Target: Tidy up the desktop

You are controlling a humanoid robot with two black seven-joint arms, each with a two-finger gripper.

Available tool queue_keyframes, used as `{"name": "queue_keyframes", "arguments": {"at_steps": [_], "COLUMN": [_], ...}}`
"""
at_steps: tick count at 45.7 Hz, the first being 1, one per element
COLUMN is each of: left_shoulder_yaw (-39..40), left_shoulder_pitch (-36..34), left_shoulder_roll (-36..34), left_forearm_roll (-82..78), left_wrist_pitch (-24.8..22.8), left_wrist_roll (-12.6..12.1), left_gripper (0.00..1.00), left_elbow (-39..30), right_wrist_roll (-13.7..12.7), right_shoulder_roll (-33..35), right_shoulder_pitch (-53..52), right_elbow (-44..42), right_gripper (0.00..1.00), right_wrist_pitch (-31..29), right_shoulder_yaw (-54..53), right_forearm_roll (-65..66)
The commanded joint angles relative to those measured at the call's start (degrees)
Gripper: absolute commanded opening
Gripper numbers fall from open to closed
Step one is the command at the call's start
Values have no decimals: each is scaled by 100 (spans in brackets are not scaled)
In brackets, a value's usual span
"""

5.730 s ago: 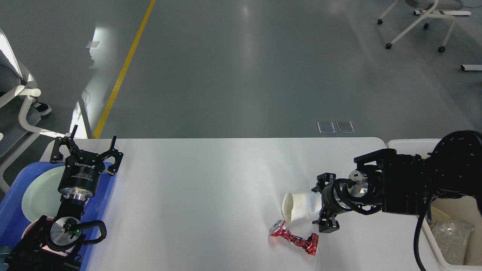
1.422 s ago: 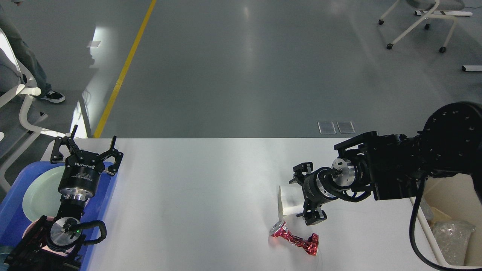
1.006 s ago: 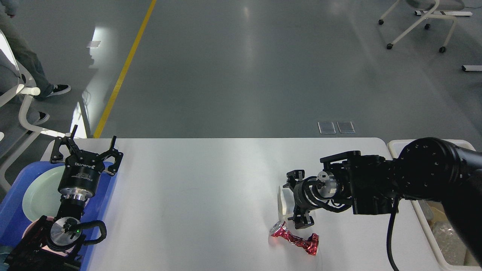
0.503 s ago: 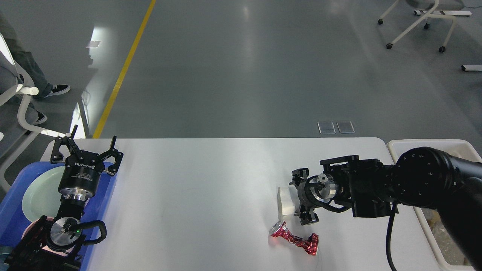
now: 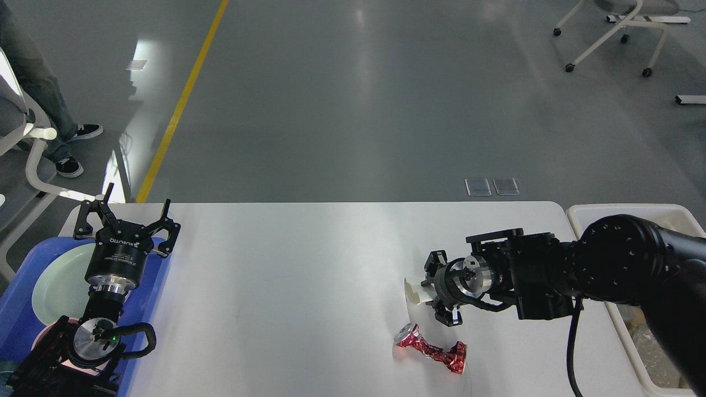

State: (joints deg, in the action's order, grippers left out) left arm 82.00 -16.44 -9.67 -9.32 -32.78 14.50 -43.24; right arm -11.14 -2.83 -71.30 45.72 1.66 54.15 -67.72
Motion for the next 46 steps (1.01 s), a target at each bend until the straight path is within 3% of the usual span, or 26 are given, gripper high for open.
{"name": "queue_keyframes", "arguments": {"at_steps": [1,17,27,34,46], "left_shoulder_yaw": [0,0,0,0,0], "left_shoulder_pitch": [0,0,0,0,0], "left_shoulder_roll": [0,0,0,0,0], "left_forearm_roll": [0,0,0,0,0], "left_wrist_pitch": [0,0,0,0,0], "left_wrist_roll": [0,-9,0,-9,-9], "left_gripper": [97,97,97,97,97], "left_elbow": [0,0,0,0,0], "right_wrist_roll": [-20,-38,-108,-143,-90], "right_shoulder_roll": [19,247,695,1065,1425], "right_shoulder_pitch": [-68,-454,-1464,-2554,-4830], "right_elbow": [60,560,1746,2599,3689], "right_gripper": [0,0,0,0,0], "right_wrist_pitch": [-43,-52,-192,-920,-3003], "right_shoulder_yaw": [-19,25,148,578,1247], "right_forearm_roll": [13,83,1180,2508,4775]}}
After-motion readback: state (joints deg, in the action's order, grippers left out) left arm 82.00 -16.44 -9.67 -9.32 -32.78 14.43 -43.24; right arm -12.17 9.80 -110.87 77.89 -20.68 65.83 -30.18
